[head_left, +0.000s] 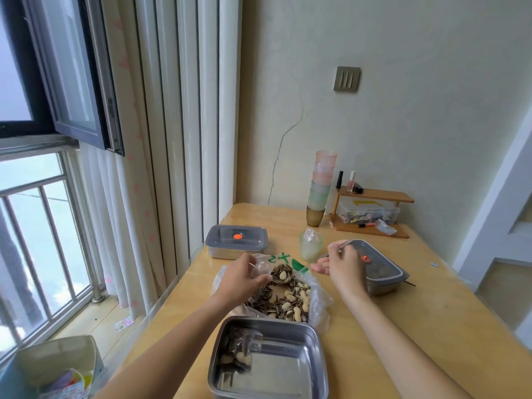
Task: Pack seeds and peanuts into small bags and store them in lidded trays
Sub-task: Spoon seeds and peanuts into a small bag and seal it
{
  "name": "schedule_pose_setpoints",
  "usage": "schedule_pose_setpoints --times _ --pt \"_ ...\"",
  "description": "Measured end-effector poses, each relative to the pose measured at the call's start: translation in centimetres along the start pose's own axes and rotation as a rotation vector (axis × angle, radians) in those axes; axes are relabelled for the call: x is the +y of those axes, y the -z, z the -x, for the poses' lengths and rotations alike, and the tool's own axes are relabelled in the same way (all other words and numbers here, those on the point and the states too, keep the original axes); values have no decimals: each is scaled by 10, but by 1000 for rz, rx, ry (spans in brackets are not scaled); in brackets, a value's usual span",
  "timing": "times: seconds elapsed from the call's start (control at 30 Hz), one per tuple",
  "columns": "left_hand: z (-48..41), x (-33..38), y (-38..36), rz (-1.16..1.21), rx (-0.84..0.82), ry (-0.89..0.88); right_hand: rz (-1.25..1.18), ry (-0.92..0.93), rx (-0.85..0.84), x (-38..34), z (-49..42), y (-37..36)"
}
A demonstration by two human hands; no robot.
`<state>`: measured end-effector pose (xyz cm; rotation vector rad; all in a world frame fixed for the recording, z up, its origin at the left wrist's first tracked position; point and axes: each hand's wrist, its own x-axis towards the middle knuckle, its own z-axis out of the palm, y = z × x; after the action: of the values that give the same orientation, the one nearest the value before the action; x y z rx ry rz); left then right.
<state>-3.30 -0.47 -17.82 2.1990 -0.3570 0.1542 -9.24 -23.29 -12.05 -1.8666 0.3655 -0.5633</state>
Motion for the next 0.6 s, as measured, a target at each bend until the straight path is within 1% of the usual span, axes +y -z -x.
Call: schedule_pose_setpoints --times 0.07,0.17,0.3,0.47,0.6 --pt "0 1 -2 -8 -1 -2 21 5 -19 7 -1 1" --pt "0 1 -3 -25 4 -5 -43 -40 -41 7 1 3" --pt "2 2 -4 -35 13 -1 -95 -83 -1 4 4 14" --pt "4 4 -4 -43 9 10 -51 -8 74 -12 1 30" --pt "2 9 -5 -82 -7 -4 -5 95 56 -32 0 41"
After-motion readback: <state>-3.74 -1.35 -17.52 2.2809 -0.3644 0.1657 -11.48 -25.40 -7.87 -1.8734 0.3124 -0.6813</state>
